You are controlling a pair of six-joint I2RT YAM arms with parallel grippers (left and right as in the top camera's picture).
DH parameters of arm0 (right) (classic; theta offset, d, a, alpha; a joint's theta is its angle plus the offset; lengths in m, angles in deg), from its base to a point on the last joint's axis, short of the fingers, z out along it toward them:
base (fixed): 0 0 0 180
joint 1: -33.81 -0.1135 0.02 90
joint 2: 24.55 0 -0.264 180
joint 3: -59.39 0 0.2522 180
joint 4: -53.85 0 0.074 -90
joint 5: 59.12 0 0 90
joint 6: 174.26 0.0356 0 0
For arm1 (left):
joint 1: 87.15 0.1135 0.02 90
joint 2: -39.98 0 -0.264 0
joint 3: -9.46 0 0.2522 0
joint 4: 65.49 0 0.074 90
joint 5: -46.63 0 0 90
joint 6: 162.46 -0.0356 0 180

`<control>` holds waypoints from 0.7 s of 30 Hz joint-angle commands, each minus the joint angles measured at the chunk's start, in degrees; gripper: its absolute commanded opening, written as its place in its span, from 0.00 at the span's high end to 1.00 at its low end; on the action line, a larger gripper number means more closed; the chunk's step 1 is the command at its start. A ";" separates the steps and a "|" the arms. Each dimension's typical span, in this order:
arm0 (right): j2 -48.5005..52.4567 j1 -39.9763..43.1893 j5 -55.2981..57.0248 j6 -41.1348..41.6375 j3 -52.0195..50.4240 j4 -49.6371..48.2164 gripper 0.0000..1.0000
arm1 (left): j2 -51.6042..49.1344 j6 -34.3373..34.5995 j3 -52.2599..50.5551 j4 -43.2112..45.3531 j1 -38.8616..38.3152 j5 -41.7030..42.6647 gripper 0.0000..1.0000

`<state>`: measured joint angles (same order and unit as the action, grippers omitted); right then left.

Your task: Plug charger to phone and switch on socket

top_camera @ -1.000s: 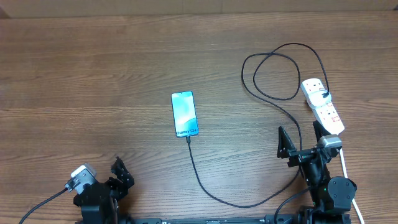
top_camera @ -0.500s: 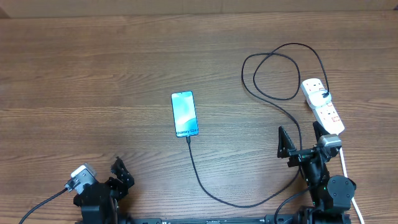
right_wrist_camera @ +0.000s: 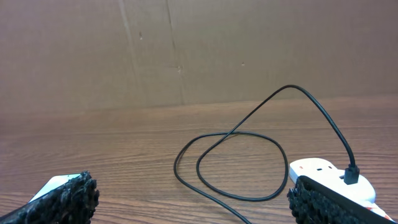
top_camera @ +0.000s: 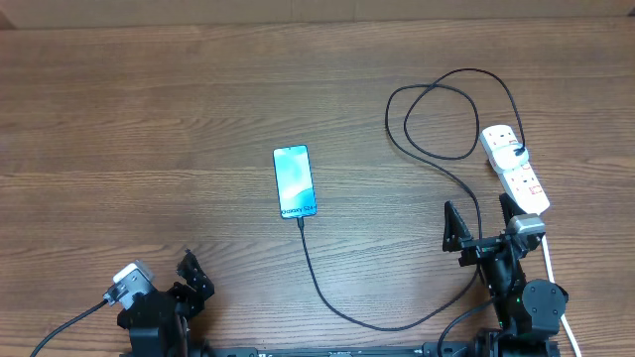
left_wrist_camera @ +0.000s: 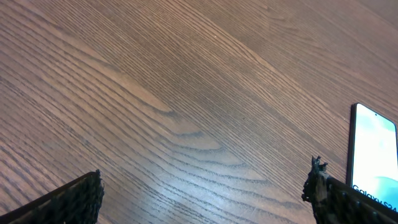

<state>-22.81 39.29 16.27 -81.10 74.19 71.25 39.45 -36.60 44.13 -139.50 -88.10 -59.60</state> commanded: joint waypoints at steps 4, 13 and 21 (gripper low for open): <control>-0.68 -0.04 0.44 -0.02 -0.59 -0.17 0.00 | 0.22 0.35 0.02 -2.56 0.66 0.22 0.00; -1.62 -0.04 0.46 -0.02 -0.59 -0.37 0.00 | 0.22 0.35 0.02 -2.56 0.66 0.22 0.00; -1.62 -0.04 0.46 -0.02 -0.61 -0.35 0.00 | 0.22 0.35 0.02 -2.54 0.66 0.22 0.00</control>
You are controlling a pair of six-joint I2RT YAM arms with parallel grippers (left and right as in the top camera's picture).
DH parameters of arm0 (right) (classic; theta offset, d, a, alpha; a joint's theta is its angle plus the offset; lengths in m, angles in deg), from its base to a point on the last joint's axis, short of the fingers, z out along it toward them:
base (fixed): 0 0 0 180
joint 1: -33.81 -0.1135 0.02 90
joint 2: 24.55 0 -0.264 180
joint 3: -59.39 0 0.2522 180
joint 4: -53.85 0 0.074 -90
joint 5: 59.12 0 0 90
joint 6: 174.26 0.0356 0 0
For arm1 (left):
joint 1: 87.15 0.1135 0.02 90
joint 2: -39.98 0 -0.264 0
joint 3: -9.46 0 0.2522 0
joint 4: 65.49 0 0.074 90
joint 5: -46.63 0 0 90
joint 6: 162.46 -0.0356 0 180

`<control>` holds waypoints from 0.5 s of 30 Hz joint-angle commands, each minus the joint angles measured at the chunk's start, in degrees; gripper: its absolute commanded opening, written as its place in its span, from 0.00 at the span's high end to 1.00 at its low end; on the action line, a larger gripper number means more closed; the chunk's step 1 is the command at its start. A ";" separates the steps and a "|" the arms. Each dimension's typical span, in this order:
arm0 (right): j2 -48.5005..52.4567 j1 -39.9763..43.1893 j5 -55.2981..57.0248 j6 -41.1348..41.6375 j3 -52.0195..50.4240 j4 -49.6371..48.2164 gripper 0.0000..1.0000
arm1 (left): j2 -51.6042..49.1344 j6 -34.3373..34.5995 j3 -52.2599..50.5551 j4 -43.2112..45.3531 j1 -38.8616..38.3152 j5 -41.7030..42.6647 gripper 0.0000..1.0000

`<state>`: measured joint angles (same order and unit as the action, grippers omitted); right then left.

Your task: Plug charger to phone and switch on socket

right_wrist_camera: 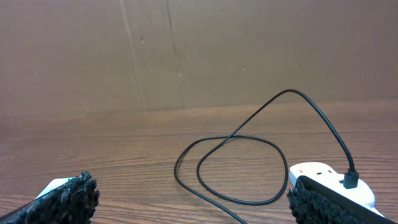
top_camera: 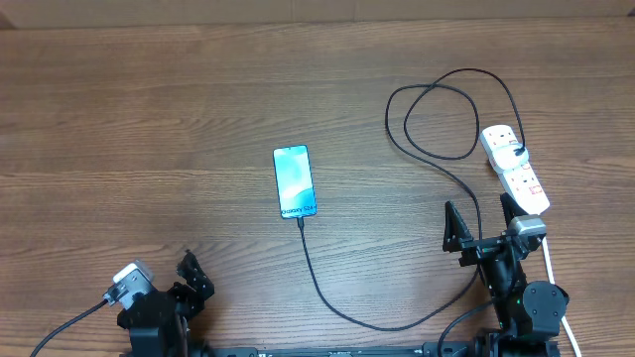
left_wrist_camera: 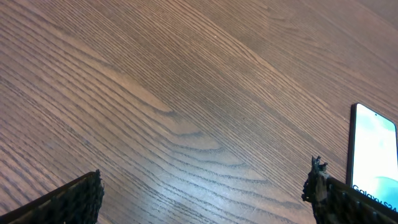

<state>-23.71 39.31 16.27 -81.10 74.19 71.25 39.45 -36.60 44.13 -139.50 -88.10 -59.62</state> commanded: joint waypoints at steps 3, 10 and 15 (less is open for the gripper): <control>-0.72 -0.07 0.46 -0.02 -0.61 -0.35 0.00 | 0.22 0.35 0.02 -2.56 0.66 0.24 0.01; -0.72 -0.07 0.46 -0.02 -0.61 -0.37 0.00 | 0.22 0.35 0.02 -2.54 0.66 0.24 0.00; -0.72 -0.07 3.28 0.00 -0.63 -0.24 0.00 | 0.22 0.35 0.02 -2.56 0.66 0.24 0.01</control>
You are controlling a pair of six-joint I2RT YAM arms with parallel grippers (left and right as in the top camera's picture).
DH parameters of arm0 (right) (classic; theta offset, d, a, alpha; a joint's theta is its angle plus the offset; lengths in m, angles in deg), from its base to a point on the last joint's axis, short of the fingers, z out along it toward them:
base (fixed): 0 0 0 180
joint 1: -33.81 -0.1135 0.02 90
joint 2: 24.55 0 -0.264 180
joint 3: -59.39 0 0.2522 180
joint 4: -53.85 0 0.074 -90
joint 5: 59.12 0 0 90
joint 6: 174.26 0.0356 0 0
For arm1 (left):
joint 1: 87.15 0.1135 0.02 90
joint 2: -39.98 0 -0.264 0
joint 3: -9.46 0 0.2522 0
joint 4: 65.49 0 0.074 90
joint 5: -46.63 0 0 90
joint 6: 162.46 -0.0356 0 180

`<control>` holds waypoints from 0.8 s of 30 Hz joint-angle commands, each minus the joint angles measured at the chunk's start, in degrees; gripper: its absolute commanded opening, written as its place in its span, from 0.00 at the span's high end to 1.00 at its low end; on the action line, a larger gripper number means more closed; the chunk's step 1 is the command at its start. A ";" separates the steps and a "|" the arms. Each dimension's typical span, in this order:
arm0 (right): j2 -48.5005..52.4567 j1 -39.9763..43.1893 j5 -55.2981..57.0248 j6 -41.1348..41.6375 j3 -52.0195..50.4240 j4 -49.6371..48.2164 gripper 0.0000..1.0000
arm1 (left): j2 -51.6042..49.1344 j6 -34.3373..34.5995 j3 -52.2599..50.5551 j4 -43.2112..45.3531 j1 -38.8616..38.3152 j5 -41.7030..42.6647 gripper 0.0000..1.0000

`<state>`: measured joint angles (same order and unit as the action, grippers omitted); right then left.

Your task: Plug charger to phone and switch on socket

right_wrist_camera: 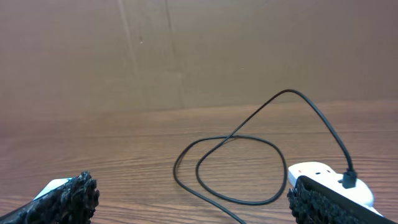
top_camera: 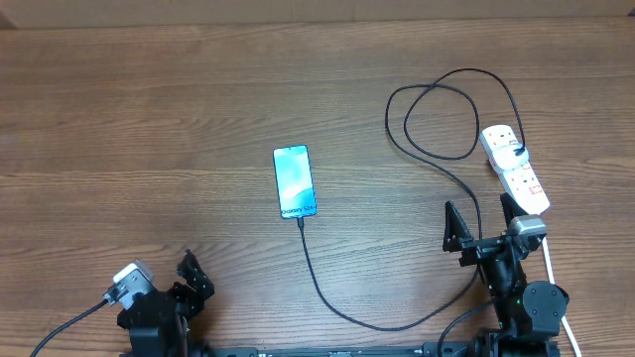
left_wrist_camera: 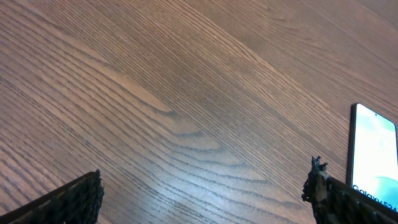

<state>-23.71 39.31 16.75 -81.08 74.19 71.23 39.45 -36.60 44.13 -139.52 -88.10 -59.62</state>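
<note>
A phone [top_camera: 295, 181] with a lit blue screen lies face up mid-table; its edge shows in the left wrist view [left_wrist_camera: 373, 155]. A black charger cable [top_camera: 327, 288] runs from the phone's near end, loops at the right [right_wrist_camera: 230, 168] and ends at a plug in the white socket strip [top_camera: 514, 169], also seen at the right wrist view's edge as the strip [right_wrist_camera: 323, 174]. My left gripper [top_camera: 189, 283] rests open at the near left. My right gripper [top_camera: 481, 233] stands open near the strip's near end.
The wooden table [top_camera: 149, 119] spreads left and far. A brown cardboard wall [right_wrist_camera: 186, 50] stands behind the table. A white cord [top_camera: 552, 268] runs from the strip toward the right arm's base.
Over all three moments both grippers stayed open at the near edge. The phone, its cable and the socket strip lay where they are now. Only the right wrist view shifted very slightly.
</note>
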 commanded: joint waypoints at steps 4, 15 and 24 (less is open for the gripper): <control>-0.72 -0.07 9.20 3.56 -0.66 0.52 0.00 | 0.22 0.35 0.02 -2.54 0.66 0.24 0.00; -0.68 -0.07 9.60 4.28 -0.61 0.61 0.00 | 0.22 0.35 0.02 -2.54 0.66 0.24 0.01; -0.68 -0.07 9.57 4.26 -0.59 0.61 0.00 | 0.22 0.35 0.02 -2.54 0.66 0.24 0.00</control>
<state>-23.71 39.31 25.41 -77.19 74.19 71.93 39.45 -36.60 44.13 -139.52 -88.10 -59.62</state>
